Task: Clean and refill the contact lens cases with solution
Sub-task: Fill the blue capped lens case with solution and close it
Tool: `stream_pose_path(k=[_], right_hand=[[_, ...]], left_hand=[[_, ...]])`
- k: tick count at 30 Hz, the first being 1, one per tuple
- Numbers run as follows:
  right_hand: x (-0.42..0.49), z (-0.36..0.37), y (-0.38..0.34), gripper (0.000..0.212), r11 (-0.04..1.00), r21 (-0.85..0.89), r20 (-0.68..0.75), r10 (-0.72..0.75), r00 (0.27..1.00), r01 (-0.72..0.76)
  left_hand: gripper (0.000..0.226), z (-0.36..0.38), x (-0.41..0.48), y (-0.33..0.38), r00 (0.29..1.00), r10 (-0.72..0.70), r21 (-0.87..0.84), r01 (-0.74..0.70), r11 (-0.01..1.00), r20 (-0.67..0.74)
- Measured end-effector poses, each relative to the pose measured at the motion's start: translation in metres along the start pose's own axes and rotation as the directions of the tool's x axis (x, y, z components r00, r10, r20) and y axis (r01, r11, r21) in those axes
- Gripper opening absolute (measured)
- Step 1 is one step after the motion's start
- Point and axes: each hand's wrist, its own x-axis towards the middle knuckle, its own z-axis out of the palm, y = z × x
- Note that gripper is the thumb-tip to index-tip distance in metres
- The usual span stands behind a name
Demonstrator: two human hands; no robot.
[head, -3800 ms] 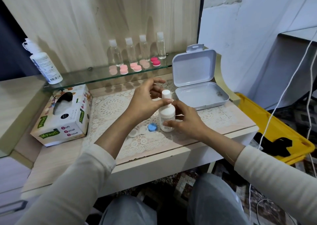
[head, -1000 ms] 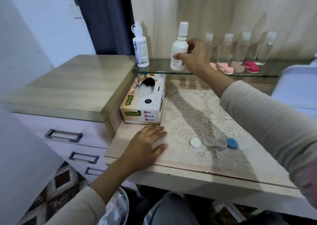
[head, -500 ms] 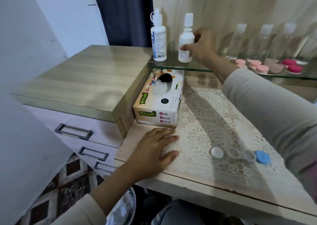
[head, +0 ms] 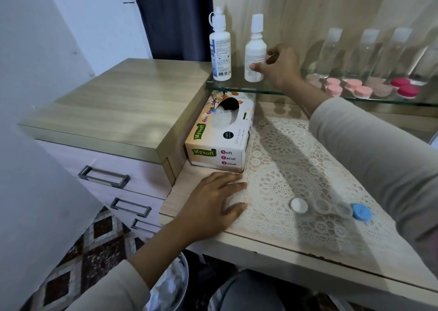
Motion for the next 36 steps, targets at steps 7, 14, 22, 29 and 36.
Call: stream_pose_path(k=[7, 14, 22, 29, 36], right_hand=[[-0.031, -0.029, 0.007, 0.052, 1.000, 0.013, -0.014, -0.014, 1.000, 0.014], [-0.097, -0.081, 0.018, 0.037, 0.998, -0.017, 0.065, -0.057, 0.996, 0.059], [-0.186, -0.133, 0.062, 0.028, 0.939, -0.333, 0.294, 0.018, 0.956, 0.085], [-0.230, -0.145, 0.088, 0.044, 0.903, -0.404, 0.419, 0.044, 0.907, 0.144], [-0.242, -0.139, 0.100, 0.035, 0.931, -0.346, 0.288, -0.016, 0.957, 0.119]], left_hand=[[0.057, -0.008, 0.004, 0.005, 0.993, -0.060, -0.008, 0.061, 0.998, 0.103], [0.064, -0.005, 0.021, 0.036, 0.987, -0.058, -0.009, 0.060, 0.998, 0.149], [0.054, 0.016, 0.036, 0.078, 0.985, 0.022, -0.075, -0.009, 0.997, 0.173], [0.038, 0.028, 0.043, 0.088, 0.991, -0.009, -0.126, 0.027, 0.992, 0.137], [0.027, 0.024, 0.047, 0.093, 0.997, -0.009, -0.243, 0.027, 0.970, 0.076]])
